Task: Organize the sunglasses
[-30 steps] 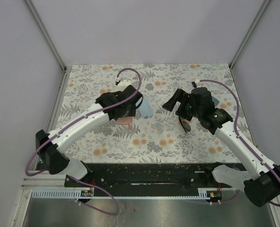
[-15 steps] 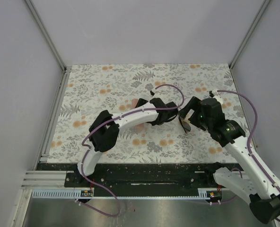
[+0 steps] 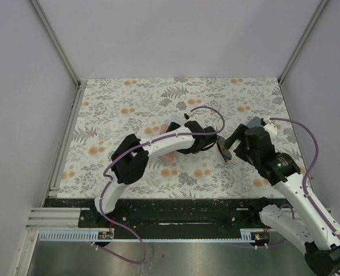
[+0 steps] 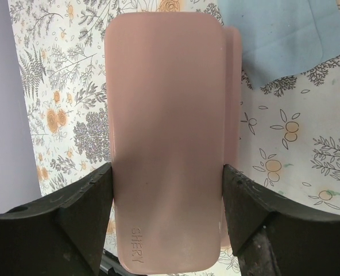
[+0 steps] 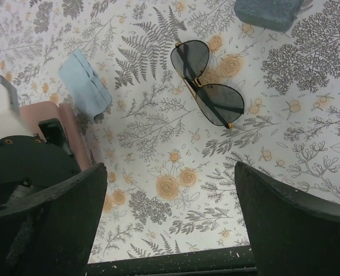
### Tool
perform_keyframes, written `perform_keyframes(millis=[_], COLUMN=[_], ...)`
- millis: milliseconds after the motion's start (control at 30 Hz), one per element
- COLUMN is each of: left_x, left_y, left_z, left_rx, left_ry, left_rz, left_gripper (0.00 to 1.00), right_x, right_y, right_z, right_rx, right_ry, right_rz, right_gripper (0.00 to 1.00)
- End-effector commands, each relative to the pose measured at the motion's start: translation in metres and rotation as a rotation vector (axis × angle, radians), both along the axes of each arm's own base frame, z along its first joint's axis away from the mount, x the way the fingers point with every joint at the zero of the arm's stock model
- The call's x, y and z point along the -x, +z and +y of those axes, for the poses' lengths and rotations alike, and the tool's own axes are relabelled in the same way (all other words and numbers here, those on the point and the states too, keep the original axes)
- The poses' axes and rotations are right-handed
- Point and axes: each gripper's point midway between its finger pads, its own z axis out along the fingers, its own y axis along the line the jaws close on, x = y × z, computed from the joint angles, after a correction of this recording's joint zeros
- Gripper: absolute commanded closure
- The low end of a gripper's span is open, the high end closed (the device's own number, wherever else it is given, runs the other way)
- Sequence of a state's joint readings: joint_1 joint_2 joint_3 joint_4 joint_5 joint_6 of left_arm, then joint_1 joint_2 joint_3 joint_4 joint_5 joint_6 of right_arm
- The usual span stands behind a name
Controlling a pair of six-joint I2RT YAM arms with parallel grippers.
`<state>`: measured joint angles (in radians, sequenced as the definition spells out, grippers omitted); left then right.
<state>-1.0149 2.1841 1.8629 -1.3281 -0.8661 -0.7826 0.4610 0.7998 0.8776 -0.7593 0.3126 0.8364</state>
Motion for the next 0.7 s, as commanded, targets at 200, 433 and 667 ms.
perform_keyframes(millis=[200, 433, 667], left_x=[0.022, 0.028, 0.01], left_y=[0.062, 0.098, 0.075], left_z=[-0.014, -0.014, 0.054], left_rx=[0.734, 1.236, 0.77], left_ry=[-0.141, -0.225, 0.0], left_rz=[0.072, 0.123, -0.02], left_gripper=[0.5, 0.5, 0.5], right_x=[0.001, 0.003, 0.001], right_y=[-0.006, -0.003, -0.002], right_z=[0.014, 0.029, 0.033], right_rx=[-0.038, -0.078, -0.094], right_ry=[0.074, 0.152, 0.158], right_rz=[-0.004, -0.007, -0.008], right_gripper=[0.01, 0.0, 0.01])
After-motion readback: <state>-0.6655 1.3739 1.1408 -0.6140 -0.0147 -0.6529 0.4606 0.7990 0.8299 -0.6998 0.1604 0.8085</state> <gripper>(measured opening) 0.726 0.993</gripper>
